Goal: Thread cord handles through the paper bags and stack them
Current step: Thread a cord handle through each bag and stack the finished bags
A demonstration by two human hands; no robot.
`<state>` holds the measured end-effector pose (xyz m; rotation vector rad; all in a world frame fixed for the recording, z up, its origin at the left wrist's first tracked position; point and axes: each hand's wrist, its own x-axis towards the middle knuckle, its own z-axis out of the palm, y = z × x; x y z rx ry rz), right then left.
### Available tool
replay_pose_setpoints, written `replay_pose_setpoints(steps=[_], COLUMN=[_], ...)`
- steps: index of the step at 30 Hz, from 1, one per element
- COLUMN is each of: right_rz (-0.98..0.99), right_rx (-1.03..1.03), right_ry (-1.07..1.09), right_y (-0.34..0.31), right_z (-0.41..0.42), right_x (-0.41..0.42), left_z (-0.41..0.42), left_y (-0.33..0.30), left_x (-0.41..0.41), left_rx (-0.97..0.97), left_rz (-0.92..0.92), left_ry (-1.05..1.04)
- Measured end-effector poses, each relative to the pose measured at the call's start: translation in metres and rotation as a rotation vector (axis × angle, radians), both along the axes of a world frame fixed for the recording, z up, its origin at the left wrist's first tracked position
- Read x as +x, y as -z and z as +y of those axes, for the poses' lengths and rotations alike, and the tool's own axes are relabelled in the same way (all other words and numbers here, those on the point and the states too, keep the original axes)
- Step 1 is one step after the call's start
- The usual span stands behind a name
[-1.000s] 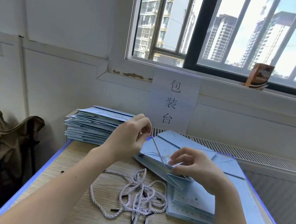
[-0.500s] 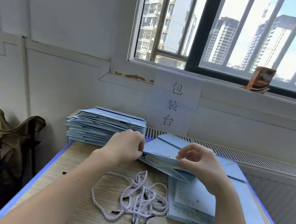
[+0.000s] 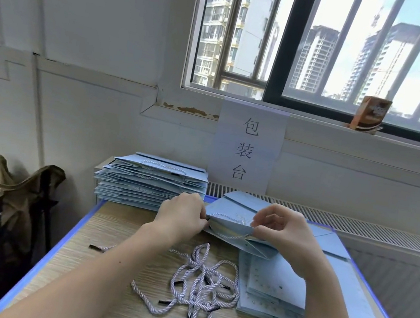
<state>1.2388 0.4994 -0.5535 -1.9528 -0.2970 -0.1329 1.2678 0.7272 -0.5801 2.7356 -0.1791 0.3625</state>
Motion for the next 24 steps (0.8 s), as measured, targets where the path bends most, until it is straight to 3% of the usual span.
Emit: replay_pose_setpoints(steps=[5, 8, 14, 18, 24], right_rz=[0.016, 0.019, 0.013, 0.007, -0.002], right_rx=[-0.027, -0.044, -0.051, -0.072, -0.063], right_ry=[-0.012, -0.015, -0.016, -0.022, -0.030], right_y=[0.001, 0.002, 0.002, 0.003, 0.003], right_z=[0.002, 0.003, 0.004, 0.004, 0.006], right_x=[0.000, 0.000, 0.000, 0.000, 0.001], left_z=[-0.012, -0.012, -0.009, -0.012, -0.020], left_y=[0.016, 0.020, 0.021, 0.023, 0.023], left_x=[0.000, 0.001, 0.009, 0.011, 0.009], left_rx=[0.027, -0.090, -0.407, -0.574, -0.643], left_rz=[-0.073, -0.064, 0.120, 0.143, 0.107], left_ry=[-0.111, -0.116, -0.054, -0.158, -0.295])
